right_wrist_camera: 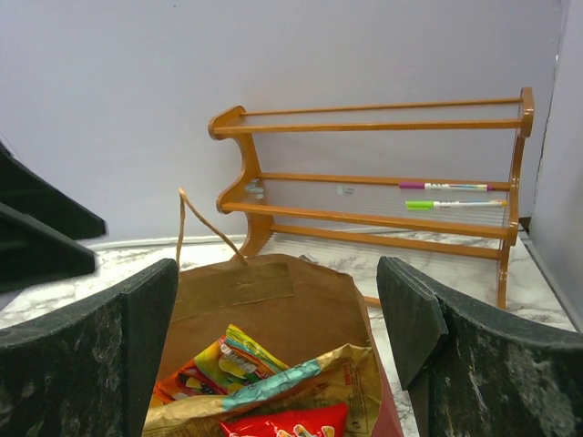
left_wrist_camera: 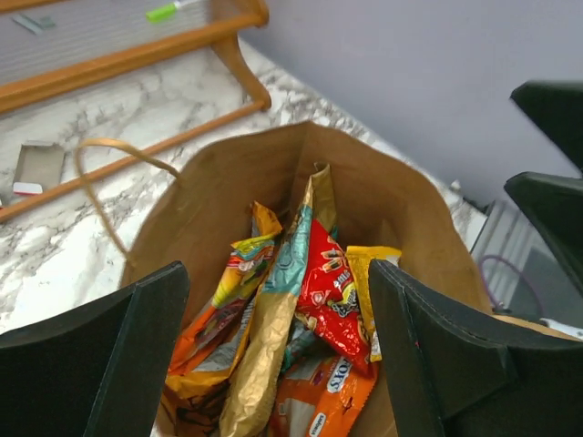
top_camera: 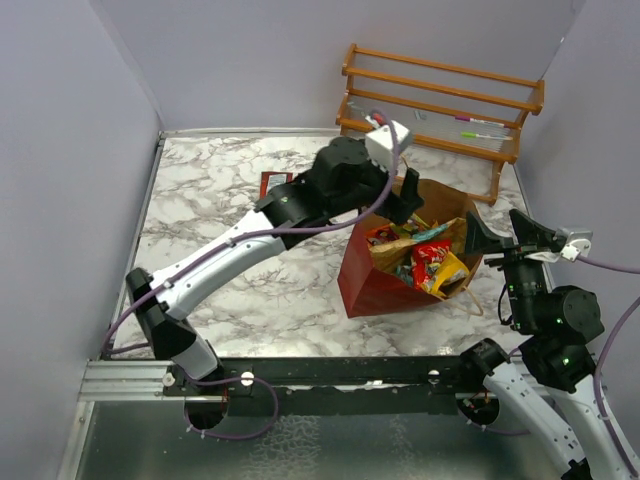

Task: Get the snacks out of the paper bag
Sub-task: Take out the snack from the paper bag.

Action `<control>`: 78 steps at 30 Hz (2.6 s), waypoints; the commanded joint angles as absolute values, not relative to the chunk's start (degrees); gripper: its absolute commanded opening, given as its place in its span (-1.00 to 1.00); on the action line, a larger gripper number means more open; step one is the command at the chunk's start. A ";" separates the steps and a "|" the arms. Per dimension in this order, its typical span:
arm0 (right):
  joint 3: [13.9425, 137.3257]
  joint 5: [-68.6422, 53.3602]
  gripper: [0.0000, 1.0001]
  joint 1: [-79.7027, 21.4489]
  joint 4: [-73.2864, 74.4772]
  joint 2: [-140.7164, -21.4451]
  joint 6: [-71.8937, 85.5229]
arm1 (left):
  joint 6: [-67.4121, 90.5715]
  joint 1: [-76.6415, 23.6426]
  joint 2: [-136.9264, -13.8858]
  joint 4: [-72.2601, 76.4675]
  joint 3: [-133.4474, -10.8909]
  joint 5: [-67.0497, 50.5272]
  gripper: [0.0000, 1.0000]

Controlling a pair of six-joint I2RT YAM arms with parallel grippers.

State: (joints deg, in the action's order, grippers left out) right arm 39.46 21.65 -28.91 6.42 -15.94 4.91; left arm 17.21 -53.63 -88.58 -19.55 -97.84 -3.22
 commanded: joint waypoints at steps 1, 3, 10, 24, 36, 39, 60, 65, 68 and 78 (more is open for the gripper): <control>39.02 22.87 0.82 -28.92 6.59 -15.34 5.40 | 11.39 -58.57 -95.04 -30.70 -106.03 6.61 0.63; 39.02 22.90 0.82 -28.85 6.59 -15.25 5.45 | 10.81 -60.01 -99.23 -32.98 -108.88 6.88 0.60; 38.94 23.34 0.82 -28.91 6.76 -14.49 5.37 | 7.45 -61.48 -109.87 -42.39 -119.89 11.01 0.31; 39.00 23.09 0.82 -28.91 6.76 -14.76 5.36 | -9.64 -60.25 -114.70 -45.31 -120.18 9.68 0.43; 38.84 23.01 0.82 -28.91 6.77 -15.17 5.50 | -15.20 -57.91 -119.29 -39.35 -119.35 7.66 0.24; 38.92 22.97 0.82 -28.93 6.81 -15.29 5.54 | -15.80 -57.33 -120.41 -38.59 -119.53 5.51 0.18; 38.89 23.20 0.82 -28.91 7.03 -15.23 5.45 | -15.57 -56.98 -114.25 -34.52 -117.27 0.54 -1.00; 38.92 23.32 0.82 -28.85 6.94 -15.41 5.45 | -15.29 -57.04 -111.76 -34.60 -117.91 1.05 -1.00; 38.94 23.42 0.82 -28.92 6.86 -15.29 5.45 | -15.00 -57.00 -109.76 -34.16 -118.05 1.88 -1.00; 38.92 24.33 0.82 -28.92 6.76 -15.19 5.45 | -12.74 -56.81 -100.88 -30.90 -118.77 4.61 -1.00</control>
